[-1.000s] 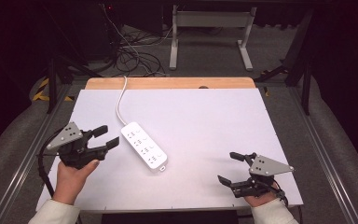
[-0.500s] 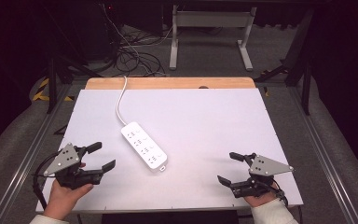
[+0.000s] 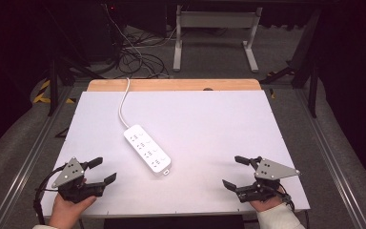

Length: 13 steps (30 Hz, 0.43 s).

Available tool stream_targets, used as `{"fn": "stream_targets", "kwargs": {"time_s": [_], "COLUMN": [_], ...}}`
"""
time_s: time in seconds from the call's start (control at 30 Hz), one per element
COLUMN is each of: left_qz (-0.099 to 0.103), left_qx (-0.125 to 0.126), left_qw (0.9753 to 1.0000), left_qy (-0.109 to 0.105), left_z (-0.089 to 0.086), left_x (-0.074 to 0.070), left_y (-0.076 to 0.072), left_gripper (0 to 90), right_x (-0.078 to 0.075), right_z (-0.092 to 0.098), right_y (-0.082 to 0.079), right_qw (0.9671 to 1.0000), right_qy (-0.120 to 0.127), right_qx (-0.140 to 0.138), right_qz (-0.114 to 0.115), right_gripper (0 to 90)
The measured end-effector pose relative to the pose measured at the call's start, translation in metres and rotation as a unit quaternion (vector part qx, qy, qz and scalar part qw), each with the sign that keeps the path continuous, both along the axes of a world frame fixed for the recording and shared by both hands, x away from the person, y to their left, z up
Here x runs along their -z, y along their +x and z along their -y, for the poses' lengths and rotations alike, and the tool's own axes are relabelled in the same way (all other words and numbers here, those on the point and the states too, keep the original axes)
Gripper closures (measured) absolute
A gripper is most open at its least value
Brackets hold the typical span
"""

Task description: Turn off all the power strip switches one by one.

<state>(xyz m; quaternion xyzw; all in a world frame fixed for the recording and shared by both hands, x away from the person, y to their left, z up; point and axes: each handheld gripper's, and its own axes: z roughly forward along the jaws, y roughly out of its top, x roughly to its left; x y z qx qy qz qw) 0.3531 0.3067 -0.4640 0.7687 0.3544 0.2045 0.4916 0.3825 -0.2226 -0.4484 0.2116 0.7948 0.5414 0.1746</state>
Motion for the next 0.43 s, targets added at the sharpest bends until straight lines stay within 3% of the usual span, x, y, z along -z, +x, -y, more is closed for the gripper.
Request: {"fn": "stream_targets", "kwargs": {"time_s": [0.1, 0.17, 0.3, 0.37, 0.43], "left_qz": [-0.013, -0.012, 0.016, 0.033, 0.035], "left_qx": [-0.003, -0.002, -0.006, -0.005, 0.002], "left_qw": [0.9998, 0.9999, 0.9996, 0.9985, 0.9984], "left_qy": [-0.014, 0.002, 0.024, 0.044, 0.045], "left_z": [0.001, 0.004, 0.011, 0.014, 0.015], "left_x": [0.003, 0.002, -0.002, -0.002, -0.002], "left_y": [0.001, 0.002, 0.000, -0.002, -0.003], "left_gripper": [24.9, 24.5, 24.5, 24.5, 24.5], "right_x": [0.001, 0.002, 0.002, 0.002, 0.001], "right_z": [0.000, -0.001, -0.001, -0.001, -0.001], "right_y": [0.001, 0.002, 0.003, 0.003, 0.003], "right_qw": [1.0000, 0.9999, 0.9999, 0.9999, 0.9999], "right_qy": [-0.001, -0.003, -0.004, -0.005, -0.004], "right_qx": [-0.003, -0.005, -0.007, -0.005, -0.005], "right_qz": [-0.006, -0.010, -0.010, -0.010, -0.010], "right_gripper": [12.8, 12.7, 12.6, 12.6, 12.6]}}
